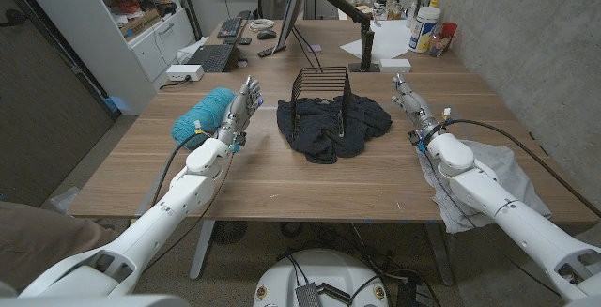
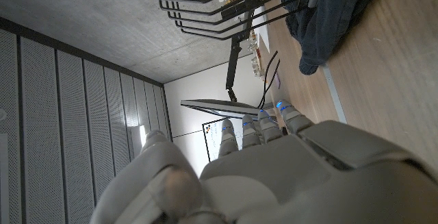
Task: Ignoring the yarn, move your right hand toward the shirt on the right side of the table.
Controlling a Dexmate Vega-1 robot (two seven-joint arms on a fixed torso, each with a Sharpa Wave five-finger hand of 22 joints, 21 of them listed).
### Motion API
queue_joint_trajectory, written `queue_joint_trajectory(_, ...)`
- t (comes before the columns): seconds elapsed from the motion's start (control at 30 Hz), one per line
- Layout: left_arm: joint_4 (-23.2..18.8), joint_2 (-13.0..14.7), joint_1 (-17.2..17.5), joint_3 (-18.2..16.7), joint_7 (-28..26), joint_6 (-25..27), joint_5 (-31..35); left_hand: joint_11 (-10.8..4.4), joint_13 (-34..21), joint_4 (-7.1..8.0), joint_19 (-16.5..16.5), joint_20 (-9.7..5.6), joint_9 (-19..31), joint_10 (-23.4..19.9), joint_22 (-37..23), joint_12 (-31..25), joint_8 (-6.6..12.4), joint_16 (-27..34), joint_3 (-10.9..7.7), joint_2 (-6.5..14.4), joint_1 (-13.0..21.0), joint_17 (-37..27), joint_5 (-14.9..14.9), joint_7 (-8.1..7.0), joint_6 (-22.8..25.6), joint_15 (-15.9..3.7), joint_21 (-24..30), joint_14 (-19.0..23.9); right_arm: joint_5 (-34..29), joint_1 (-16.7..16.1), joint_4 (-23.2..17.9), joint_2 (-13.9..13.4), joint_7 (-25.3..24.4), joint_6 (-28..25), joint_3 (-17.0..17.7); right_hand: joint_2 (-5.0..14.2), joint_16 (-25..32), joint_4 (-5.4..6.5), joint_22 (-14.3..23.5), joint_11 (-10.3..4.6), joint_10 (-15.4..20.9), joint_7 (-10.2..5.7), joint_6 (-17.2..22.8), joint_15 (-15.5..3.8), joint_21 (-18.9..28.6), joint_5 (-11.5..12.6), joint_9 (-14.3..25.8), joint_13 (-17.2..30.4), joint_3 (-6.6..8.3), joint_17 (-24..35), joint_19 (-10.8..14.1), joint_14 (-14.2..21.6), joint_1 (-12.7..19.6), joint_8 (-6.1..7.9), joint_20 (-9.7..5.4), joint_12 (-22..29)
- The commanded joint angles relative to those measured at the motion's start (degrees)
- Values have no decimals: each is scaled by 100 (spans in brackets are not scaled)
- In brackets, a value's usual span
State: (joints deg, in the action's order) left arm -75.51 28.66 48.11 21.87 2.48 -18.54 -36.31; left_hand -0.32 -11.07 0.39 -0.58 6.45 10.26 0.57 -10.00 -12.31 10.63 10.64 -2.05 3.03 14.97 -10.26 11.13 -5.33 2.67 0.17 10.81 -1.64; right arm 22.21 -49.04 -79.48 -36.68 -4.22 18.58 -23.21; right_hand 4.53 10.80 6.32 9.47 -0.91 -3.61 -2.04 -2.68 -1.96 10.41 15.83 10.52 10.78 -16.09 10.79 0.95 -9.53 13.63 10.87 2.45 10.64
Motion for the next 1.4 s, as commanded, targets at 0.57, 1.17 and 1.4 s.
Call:
queue_joint_trajectory(0.57, -128, 102, 63, -28, -28, 29, 25, -17, -27, -19, 12, 47, 11, -5, -12, -19, 37, 13, -18, 32, 45, -20, 28, -28, 70, 2, 25, -69, -1079, -129, -569, -436, -644, -335, -34, 11, 0, -53, 23, -23, -54, -43, -22, -34, -9, -27, 15, 12, 0, 18, -62, -82, 102, 15, 12, 26)
queue_joint_trajectory(1.17, -48, 105, 40, -16, -21, -62, 103, -16, -27, -24, 16, 47, 11, 1, -12, -14, 30, 11, -13, 37, 42, -19, 27, -31, 68, 5, 25, -77, -1937, -277, -942, -716, -1142, -534, -10, 26, 32, -82, 21, -137, 49, -166, 136, -91, 9, -43, 15, 12, 22, 14, -65, -45, 155, 69, 5, 73)
queue_joint_trajectory(1.4, 5, 68, 30, -8, -19, -95, 102, -31, -27, -26, 18, 33, 11, 1, -12, -14, 32, 9, -11, 38, 41, -19, 27, -23, 79, 7, 25, -85, -2064, -316, -994, -758, -1189, -559, 5, 28, 36, -90, 21, -159, 68, -175, 162, -116, 11, -47, 15, 12, 27, 13, -68, -42, 170, 75, 0, 79)
